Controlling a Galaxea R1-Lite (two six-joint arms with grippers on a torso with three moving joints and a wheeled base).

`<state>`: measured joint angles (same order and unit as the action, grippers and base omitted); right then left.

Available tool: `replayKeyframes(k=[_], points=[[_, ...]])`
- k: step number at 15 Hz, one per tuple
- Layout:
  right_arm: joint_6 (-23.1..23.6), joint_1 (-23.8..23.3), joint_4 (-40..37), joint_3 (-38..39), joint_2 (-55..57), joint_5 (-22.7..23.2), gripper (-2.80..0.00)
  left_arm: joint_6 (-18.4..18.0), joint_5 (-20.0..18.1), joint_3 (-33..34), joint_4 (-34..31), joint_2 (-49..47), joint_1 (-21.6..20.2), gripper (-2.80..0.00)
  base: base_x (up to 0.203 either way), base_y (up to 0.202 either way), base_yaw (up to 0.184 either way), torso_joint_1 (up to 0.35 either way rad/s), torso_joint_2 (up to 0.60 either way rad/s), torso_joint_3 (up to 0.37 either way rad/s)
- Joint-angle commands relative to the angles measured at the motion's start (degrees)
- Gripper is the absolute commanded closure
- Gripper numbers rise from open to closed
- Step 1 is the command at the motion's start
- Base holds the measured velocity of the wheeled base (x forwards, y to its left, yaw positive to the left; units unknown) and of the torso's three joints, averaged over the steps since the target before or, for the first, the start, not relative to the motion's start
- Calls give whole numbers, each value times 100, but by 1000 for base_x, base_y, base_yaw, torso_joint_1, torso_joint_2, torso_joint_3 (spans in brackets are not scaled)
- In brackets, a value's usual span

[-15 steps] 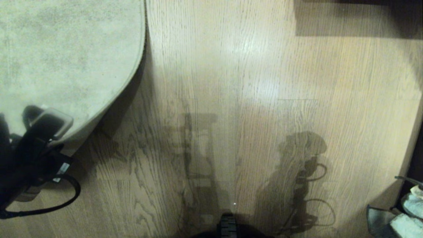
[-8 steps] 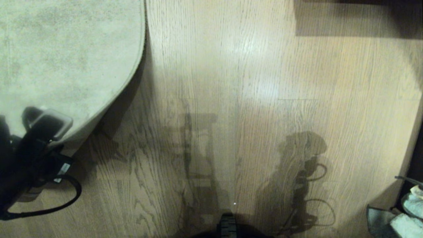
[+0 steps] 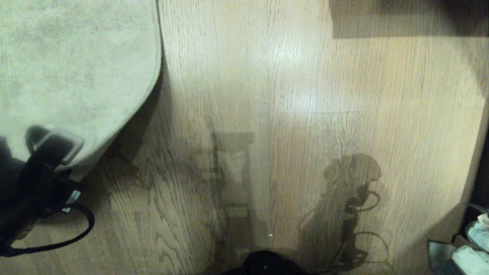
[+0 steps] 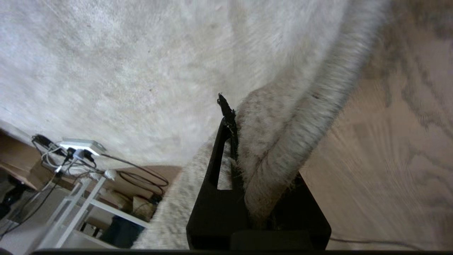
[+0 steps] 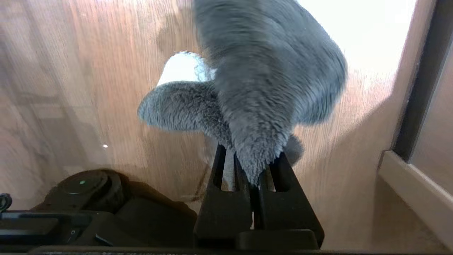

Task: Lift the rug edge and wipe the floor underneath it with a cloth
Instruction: Wipe the floor under the carpet with a rag

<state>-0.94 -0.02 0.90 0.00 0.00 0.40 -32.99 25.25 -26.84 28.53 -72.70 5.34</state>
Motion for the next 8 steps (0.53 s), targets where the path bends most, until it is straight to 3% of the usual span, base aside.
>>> replayKeyframes(k=[1,8], points=[[-3,-7,6,0,9,4,0,-15,-1,2,21,-7,2,0,1,124,-15,-2,-2,7],[6,-7,6,0,9,4,0,-6,-3,63,30,-7,-7,0,0,194,-2,4,2,3]])
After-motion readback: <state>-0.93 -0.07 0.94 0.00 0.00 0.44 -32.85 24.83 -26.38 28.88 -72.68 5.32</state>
